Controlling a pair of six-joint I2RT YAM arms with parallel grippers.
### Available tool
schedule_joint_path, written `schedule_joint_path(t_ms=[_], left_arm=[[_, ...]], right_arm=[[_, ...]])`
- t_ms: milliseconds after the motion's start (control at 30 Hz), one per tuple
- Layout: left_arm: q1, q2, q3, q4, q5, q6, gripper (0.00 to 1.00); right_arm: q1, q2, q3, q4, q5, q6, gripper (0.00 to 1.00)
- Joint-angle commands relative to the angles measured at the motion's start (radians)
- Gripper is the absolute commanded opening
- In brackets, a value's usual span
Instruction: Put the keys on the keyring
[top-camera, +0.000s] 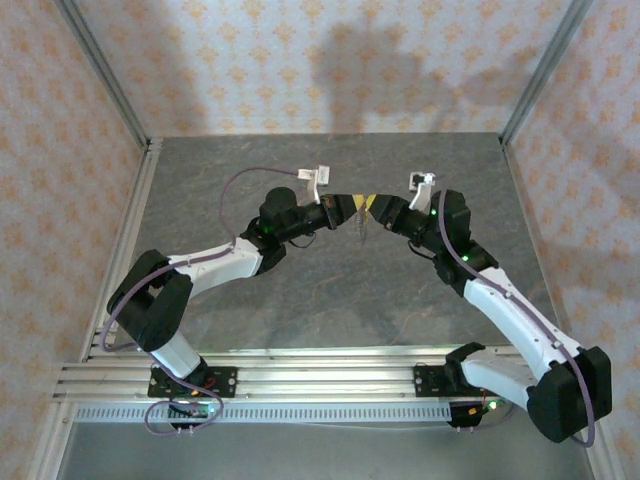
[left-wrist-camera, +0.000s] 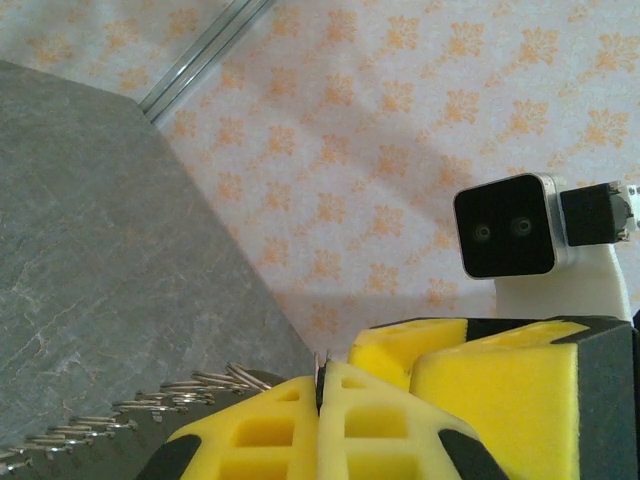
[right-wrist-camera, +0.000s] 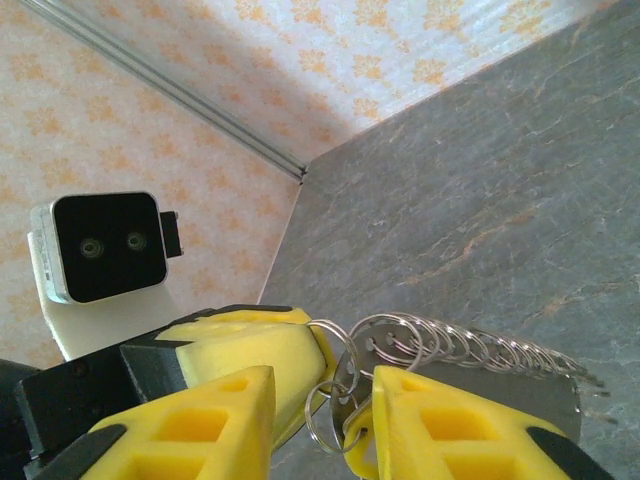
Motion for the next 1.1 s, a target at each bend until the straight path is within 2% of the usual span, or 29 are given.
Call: schedule_joint_path(t_ms=[0, 167, 400, 700, 1067], left_arm=[[-0.008, -0.031, 0.025, 0.048, 0.019, -0.001, 0.00], [-0.009, -0.036, 0.025, 0.043, 0.017, 0.002, 0.00], [-0.008, -0.038, 0.029, 0.039, 0.015, 0.004, 0.00], [-0.008, -0.037, 0.027, 0.040, 0.013, 0.003, 0.00], [-0.008, -0.035, 0.031, 0.044, 0.011, 0.003, 0.00]], right_arm=[[0.015, 0.016, 0.042, 0.021, -0.001, -0.016, 0.29], [0.027, 0.028, 0.051, -0.006, 0.018, -0.032, 0.20], [0.028, 0.021, 0.050, -0.033, 0.033, -0.044, 0.00], [0.040, 0.023, 0.043, -0.027, 0.023, -0.036, 0.00], [0.118, 0.077, 0.070, 0.018, 0.007, -0.014, 0.00]])
